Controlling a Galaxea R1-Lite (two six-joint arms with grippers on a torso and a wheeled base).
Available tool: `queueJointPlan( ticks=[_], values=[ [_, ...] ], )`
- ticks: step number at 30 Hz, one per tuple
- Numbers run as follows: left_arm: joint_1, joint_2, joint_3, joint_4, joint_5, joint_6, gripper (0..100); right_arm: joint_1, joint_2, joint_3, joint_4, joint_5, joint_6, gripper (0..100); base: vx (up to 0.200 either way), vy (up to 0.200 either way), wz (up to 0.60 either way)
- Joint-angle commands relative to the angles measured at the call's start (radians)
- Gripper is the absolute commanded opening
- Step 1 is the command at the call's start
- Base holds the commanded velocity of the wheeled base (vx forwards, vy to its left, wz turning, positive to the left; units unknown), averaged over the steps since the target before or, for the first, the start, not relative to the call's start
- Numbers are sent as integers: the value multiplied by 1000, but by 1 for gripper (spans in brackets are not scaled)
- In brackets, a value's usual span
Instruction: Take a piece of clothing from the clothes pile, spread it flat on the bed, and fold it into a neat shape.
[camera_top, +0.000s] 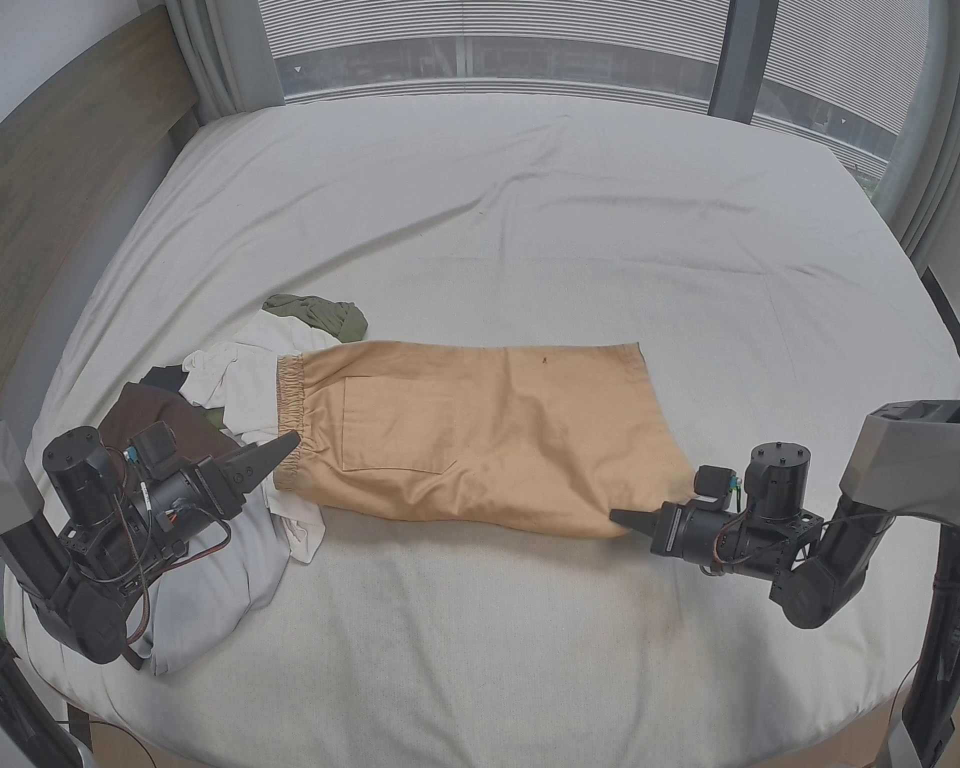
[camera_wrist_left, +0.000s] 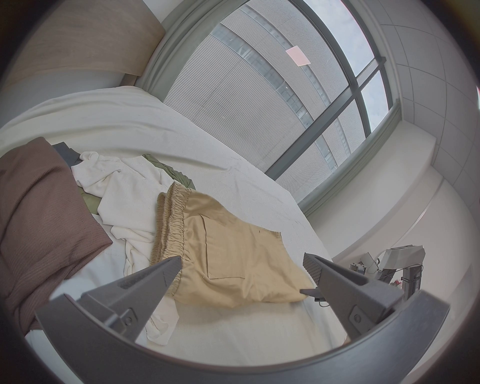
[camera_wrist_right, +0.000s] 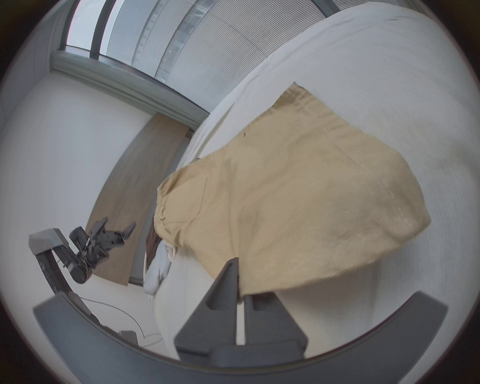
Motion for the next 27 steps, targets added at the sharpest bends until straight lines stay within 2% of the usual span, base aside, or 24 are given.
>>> queueJointPlan(
  ticks=[1,15,27],
  values=[
    [0,3,2,-1,-1,-1,100,-15,-80,56,45,0,-37,0,0,0,0],
    [-9,20,9,-1,-2,-1,100,-83,-252,263,229,0,-189,0,0,0,0],
    [-25,23,29,-1,-4,2,100,-121,-277,372,235,-1,-212,0,0,0,0]
  ],
)
